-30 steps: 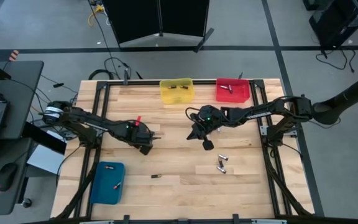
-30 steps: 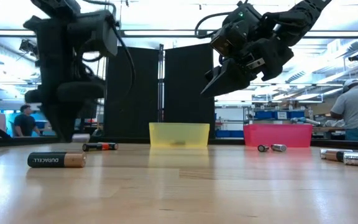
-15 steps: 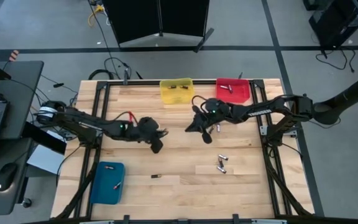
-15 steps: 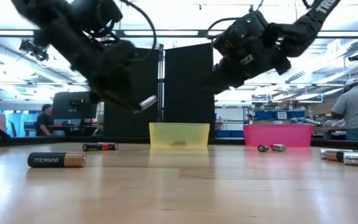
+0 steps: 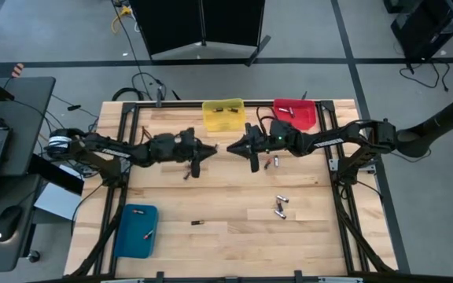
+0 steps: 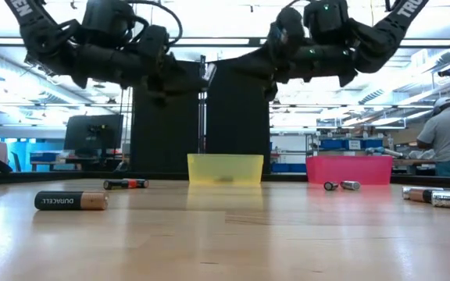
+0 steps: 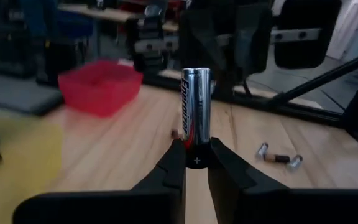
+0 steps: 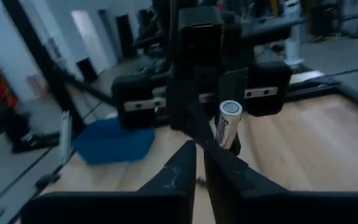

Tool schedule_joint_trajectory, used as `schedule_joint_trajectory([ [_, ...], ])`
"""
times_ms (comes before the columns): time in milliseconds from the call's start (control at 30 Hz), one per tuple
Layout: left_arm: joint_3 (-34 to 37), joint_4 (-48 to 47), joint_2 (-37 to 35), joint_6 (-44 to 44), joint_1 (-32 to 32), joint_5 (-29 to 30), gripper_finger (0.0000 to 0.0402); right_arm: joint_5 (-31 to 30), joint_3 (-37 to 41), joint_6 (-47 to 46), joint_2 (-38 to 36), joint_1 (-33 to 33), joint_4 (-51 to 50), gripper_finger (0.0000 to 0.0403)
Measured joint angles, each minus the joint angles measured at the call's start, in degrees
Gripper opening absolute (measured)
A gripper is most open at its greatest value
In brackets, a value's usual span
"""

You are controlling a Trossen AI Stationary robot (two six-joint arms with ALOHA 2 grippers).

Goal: Sort batteries
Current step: Put the silver battery into the red bin

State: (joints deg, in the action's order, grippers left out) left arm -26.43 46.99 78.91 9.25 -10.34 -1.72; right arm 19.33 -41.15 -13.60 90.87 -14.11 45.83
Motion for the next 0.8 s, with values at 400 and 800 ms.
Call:
schedule_joint_trajectory([
  [400,-3.5,0.4,0.0,-3.0,-4.4,-10.2,0.0047,-5.9,-4.3,-1.3,0.0,0.3,0.9,0.0152],
  [800,-5.6,2.7,0.0,-1.7,-5.8,-11.7,0.0047,-5.8,-4.7,0.5,0.0,0.4,3.1,0.0153],
])
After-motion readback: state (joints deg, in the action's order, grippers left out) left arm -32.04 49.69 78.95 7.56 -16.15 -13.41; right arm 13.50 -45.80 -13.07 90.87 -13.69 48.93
